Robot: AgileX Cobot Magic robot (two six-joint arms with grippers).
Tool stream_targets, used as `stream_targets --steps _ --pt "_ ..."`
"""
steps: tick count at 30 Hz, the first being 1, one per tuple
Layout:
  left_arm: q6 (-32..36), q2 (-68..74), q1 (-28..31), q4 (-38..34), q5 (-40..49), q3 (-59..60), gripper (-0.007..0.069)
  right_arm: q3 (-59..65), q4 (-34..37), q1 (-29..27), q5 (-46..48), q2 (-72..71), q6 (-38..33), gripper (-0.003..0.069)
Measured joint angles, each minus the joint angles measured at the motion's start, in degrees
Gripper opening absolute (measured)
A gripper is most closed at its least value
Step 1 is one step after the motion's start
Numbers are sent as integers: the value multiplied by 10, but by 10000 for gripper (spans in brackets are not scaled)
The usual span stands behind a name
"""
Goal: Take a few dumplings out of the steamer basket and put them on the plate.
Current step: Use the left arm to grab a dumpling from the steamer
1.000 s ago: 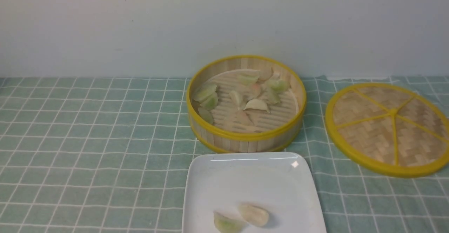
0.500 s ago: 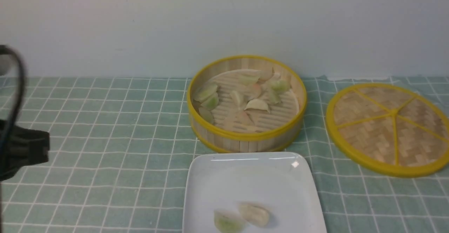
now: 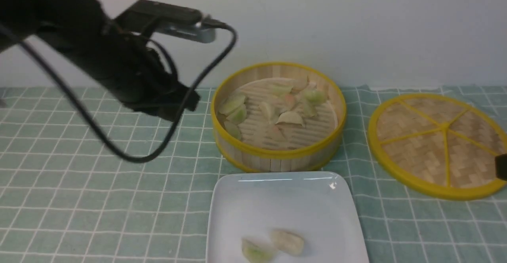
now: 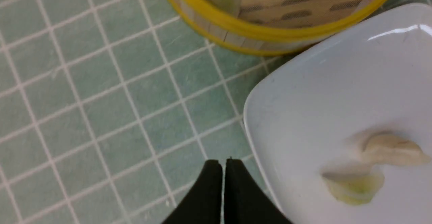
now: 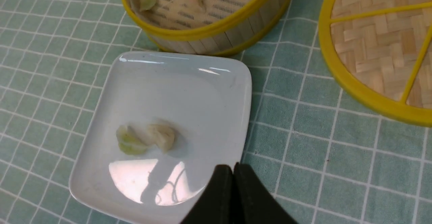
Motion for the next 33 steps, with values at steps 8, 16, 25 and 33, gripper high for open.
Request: stream_targets --steps 8,16,25,33 --pt "4 181 -26 30 11 -186 -6 0 -5 0 10 0 6 -13" --pt "20 308 -26 44 -41 -290 96 0 -10 0 18 0 9 -12" --pt "49 368 -26 50 -83 -292 382 0 -13 0 12 0 21 -12" --pt "50 390 -26 55 -100 -293 405 0 -13 0 8 0 22 -11"
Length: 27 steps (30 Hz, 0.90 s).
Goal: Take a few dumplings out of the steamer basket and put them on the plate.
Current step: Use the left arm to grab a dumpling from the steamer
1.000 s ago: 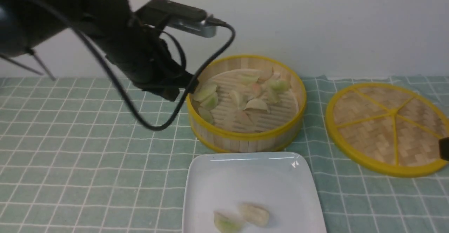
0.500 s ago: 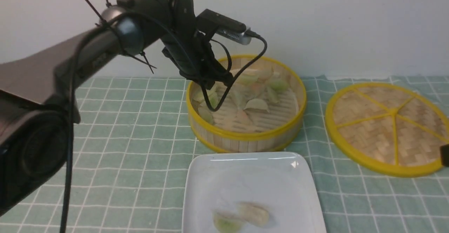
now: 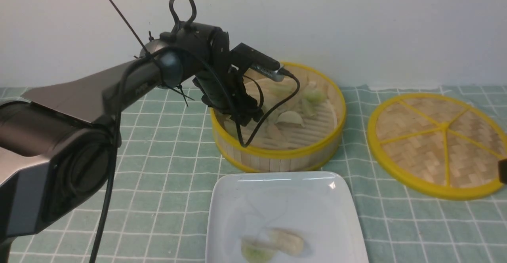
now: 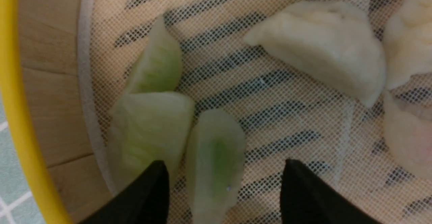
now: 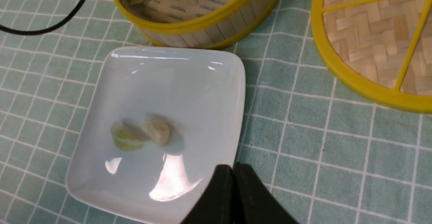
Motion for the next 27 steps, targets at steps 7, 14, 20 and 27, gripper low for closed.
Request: stream_targets --steps 7,14,20,27 --pt "0 10 0 -6 -24 -5 405 0 0 0 0 0 0 -11" --pt "0 20 -2 -45 -5 -9 321 0 0 0 1 0 0 -11" --pt "5 23 -3 -48 3 -9 204 0 0 0 6 0 0 -11" --pt "5 7 -11 -36 36 -9 204 0 0 0 12 0 0 -11"
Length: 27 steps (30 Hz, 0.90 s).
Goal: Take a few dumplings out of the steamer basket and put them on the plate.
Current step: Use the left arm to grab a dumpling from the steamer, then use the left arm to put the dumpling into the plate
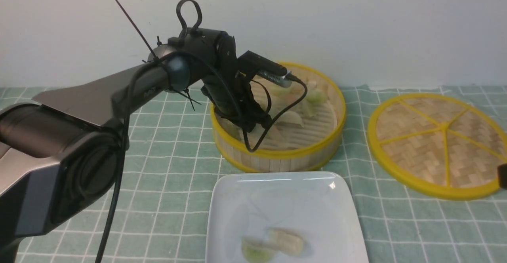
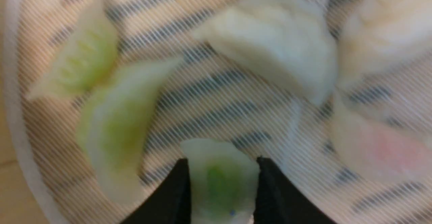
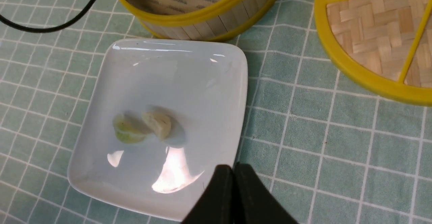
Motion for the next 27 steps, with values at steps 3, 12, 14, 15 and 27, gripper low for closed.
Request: stream_targets --steps 3,12,14,15,27 --pt "-7 -37 -3 3 47 -12 204 0 0 0 0 0 0 -11" --pt "-10 -196 -3 -76 179 3 204 0 0 0 -1 0 2 -11" --pt "-10 -226 -9 -97 179 43 204 0 0 0 -4 0 2 -11" --pt "-10 -229 -10 -98 179 49 204 0 0 0 -4 0 2 -11" --pt "-8 -220 -134 -83 154 282 204 3 0 0 -11 0 -22 -11"
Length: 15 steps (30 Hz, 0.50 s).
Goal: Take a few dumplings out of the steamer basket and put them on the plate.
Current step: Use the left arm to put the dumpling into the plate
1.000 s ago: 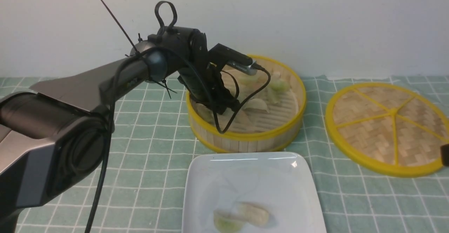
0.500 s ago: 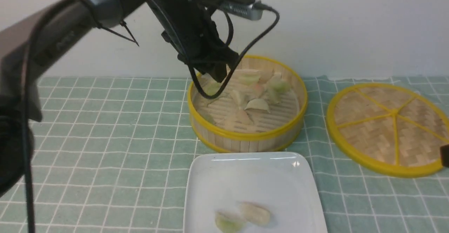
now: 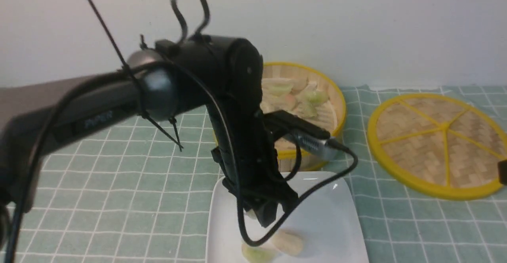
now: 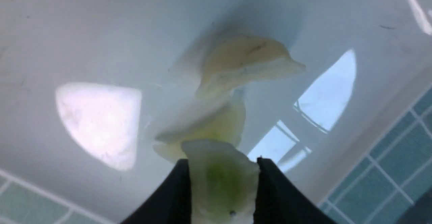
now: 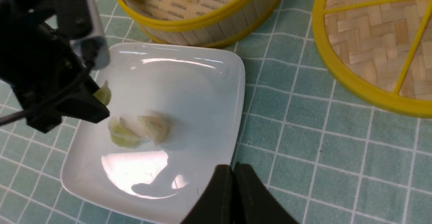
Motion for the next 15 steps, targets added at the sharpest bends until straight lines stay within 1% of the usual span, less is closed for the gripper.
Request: stream_targets --steps 1,2,4,6,7,8,9,10,11,12,13,14,15 --pt "0 2 -1 0 0 0 204 1 0 0 -1 0 -1 -11" --pt "0 19 -4 3 -27 1 204 7 0 0 -3 0 -11 -11" --pt "0 27 -6 3 -42 1 206 11 0 0 -5 0 -14 -11" --pt "0 39 -8 6 -55 1 232 21 0 0 -10 0 -18 -11" --pt "0 44 -8 6 -59 1 295 24 0 0 -12 0 -29 -11" --pt "0 45 -8 6 -60 1 340 26 0 0 -13 0 -40 -11" --pt "0 45 -8 6 -60 1 375 26 0 0 -13 0 -50 -11" --pt "0 45 -8 6 -60 1 392 26 0 0 -13 0 -50 -11" --pt "-5 44 -8 7 -58 -1 445 22 0 0 -14 4 -60 -11" --pt "-7 44 -8 8 -58 -2 454 22 0 0 -14 5 -61 -11" --pt "-27 44 -8 13 -51 -9 467 11 0 0 -10 14 -65 -11" --pt "-44 42 -8 17 -48 -13 462 0 3 0 -7 25 -66 -11" --pt "-59 37 -8 24 -43 -19 438 -15 4 0 -3 38 -70 -11"
